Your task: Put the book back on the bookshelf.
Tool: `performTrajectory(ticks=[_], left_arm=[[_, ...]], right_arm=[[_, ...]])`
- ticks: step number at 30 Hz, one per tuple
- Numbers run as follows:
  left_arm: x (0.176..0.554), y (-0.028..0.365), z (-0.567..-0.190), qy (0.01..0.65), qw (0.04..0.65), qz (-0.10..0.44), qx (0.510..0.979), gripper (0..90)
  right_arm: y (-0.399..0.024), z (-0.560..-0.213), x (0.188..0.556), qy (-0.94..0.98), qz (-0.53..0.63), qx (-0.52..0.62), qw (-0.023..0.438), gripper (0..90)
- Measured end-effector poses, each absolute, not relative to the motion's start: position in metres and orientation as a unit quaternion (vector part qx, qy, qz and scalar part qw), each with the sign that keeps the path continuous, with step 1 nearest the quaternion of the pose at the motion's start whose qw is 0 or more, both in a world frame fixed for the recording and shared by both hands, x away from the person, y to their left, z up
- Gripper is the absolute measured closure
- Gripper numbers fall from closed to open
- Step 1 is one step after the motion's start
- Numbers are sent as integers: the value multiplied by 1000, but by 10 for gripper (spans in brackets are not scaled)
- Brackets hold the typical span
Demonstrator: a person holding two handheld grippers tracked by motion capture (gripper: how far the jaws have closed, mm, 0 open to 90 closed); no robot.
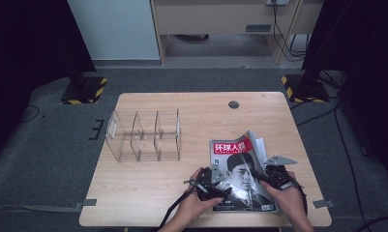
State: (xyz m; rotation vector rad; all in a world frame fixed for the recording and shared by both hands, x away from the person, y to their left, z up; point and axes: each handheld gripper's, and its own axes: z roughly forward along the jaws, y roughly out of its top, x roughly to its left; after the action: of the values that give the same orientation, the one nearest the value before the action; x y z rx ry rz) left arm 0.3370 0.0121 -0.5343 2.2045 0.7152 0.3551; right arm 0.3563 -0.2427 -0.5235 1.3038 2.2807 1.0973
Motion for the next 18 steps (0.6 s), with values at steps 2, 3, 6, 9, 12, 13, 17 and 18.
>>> performTrajectory(ticks=[2,3,6,9,12,13,17,18], left_arm=[[337,12,-534,282,389,139,866,173],[337,12,-534,282,389,139,866,172],[338,12,-534,279,389,136,868,136],[339,11,-533,270,399,137,865,70],[348,12,-528,278,413,133,857,51],[351,13,-526,281,417,129,855,51],[369,16,-523,291,412,139,852,47],[376,18,-523,307,413,139,846,48]], right_arm=[[-243,-523,357,792,384,451,147,791],[-243,-523,357,792,384,451,147,791],[-243,-521,357,792,385,450,148,830],[-243,-521,357,791,387,450,150,840],[-244,-520,355,789,389,452,150,861],[-246,-519,355,788,391,450,156,864],[-248,-519,355,786,395,449,156,871],[-248,-519,355,786,396,449,155,872]])
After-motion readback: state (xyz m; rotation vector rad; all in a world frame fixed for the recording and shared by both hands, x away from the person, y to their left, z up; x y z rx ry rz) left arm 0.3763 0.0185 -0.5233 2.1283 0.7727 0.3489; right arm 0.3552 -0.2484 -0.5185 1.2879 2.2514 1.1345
